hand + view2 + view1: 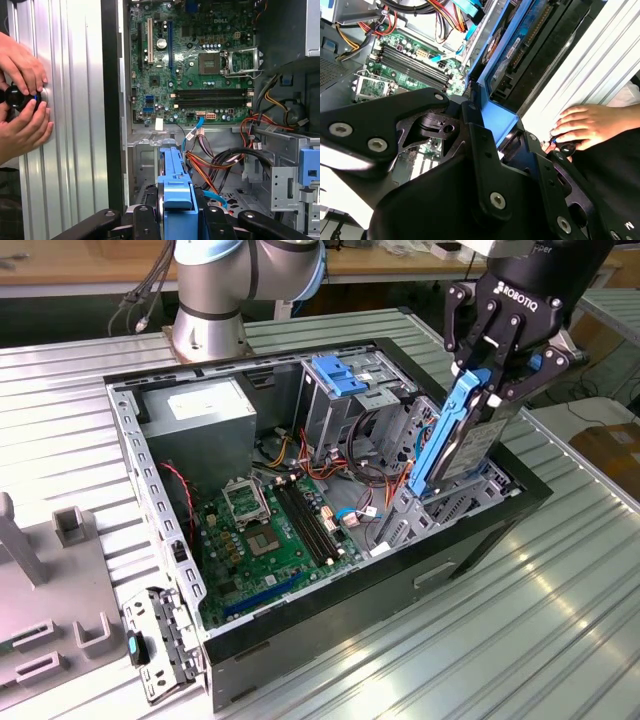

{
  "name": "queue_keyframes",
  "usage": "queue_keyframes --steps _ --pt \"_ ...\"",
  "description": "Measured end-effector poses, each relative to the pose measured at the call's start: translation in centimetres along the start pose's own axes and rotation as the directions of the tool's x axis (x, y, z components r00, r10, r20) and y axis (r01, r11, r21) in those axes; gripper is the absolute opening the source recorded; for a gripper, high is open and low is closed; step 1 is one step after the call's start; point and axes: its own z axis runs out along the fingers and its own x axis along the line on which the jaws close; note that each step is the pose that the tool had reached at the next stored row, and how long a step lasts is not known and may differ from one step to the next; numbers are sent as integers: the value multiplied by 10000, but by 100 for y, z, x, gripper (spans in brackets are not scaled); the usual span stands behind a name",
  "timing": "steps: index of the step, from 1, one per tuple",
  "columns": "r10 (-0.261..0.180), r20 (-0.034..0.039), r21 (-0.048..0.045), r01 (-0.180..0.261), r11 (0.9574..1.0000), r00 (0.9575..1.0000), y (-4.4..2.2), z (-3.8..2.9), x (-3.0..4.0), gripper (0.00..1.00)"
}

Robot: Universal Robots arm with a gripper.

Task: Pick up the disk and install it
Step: 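Insert the disk into the insertion slot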

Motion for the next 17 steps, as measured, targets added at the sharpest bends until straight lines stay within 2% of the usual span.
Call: queue_keyframes --steps 6,17 --pt "-27 1 2 27 10000 10000 8 22 -2 37" --pt "-50 2 3 50 10000 10000 12 108 -7 37"
